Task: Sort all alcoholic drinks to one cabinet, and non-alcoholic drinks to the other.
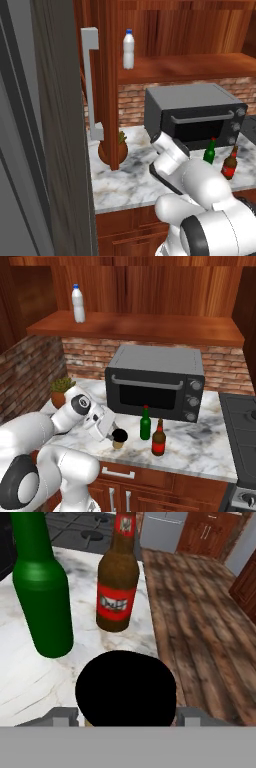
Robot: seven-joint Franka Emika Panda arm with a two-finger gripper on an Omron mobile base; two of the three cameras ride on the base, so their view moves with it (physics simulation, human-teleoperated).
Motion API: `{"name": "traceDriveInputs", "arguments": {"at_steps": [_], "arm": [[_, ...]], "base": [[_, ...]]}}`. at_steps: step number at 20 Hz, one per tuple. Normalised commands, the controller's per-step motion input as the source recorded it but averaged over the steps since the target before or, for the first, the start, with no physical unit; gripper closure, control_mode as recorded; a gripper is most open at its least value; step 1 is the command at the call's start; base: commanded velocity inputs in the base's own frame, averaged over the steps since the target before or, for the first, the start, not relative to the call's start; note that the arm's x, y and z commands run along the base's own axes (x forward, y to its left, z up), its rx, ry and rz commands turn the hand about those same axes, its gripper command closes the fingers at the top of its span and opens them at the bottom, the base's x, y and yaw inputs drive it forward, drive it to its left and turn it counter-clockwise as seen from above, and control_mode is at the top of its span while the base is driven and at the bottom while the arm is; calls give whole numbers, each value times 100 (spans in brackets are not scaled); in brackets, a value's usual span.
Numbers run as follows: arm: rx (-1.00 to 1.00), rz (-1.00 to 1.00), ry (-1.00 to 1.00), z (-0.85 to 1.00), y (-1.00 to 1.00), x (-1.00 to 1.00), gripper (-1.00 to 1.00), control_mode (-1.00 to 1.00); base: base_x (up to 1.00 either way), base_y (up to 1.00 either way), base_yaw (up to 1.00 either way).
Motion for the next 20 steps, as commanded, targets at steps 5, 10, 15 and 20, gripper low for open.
{"name": "traceDriveInputs", "arguments": {"at_steps": [5,10,15,20], "arm": [[0,0,4,-23,0,0,100,-100],[0,0,0,-2,-2,-7,100,-100],[0,1,-3,25,0,-22,100,-100],[0,4,-12,55,5,-31,100,-100]], "base": [[0,0,0],[0,0,0],[0,0,0],[0,0,0]]}}
